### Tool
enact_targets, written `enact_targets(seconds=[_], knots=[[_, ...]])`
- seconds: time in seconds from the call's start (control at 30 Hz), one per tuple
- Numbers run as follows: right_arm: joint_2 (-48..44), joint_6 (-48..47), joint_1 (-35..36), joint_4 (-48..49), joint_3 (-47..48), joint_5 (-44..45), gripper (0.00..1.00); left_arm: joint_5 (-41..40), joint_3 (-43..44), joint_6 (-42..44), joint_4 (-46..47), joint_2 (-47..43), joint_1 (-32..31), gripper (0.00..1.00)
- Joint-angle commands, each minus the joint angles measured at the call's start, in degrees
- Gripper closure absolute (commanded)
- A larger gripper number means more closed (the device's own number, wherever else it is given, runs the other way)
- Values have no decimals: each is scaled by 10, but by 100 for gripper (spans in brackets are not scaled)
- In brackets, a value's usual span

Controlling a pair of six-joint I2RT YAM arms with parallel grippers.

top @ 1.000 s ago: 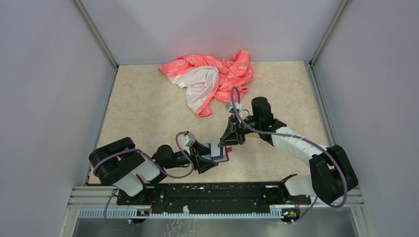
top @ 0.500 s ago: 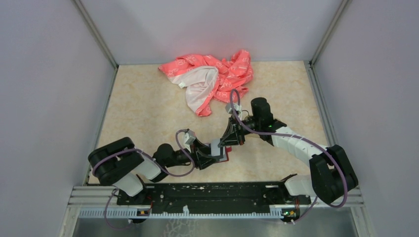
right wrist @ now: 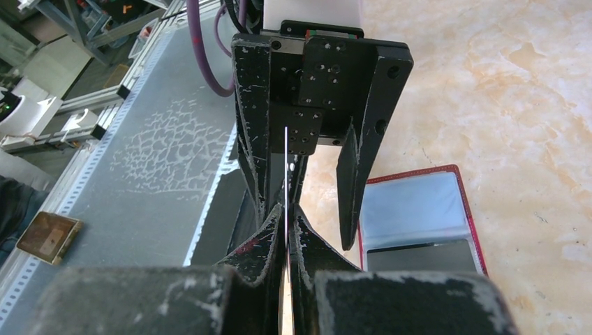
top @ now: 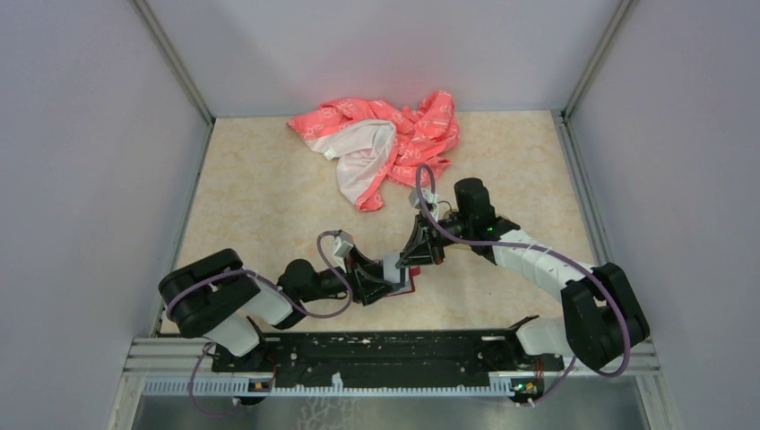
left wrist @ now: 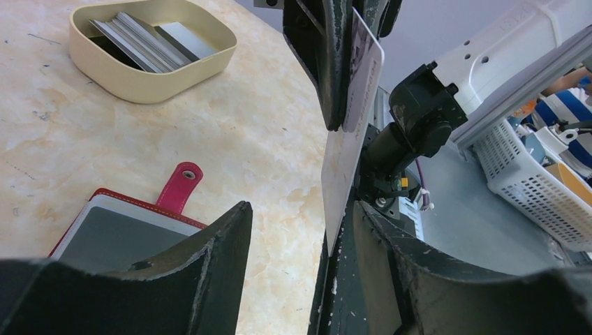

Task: Put the credit cards into the card holder
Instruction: Insert the credit card into the card holder.

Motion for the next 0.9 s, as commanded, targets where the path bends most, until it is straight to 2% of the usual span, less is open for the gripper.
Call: enact_targets(seconds=[0.0,0.3,0.7,0.87], knots=[[-13,-21,4,5,14,-6,100,-8,-6,-32,159,-13,8,38],[-9,-26,4,1,14,-4,99,16,4,-53,159,0,12,38],[-3,-27,8,0,18,-12,99,9,-4,-42,159,-16,17,39],[-10,-30,10,-2,17,-10,98,12,0,-46,159,-13,18,45]])
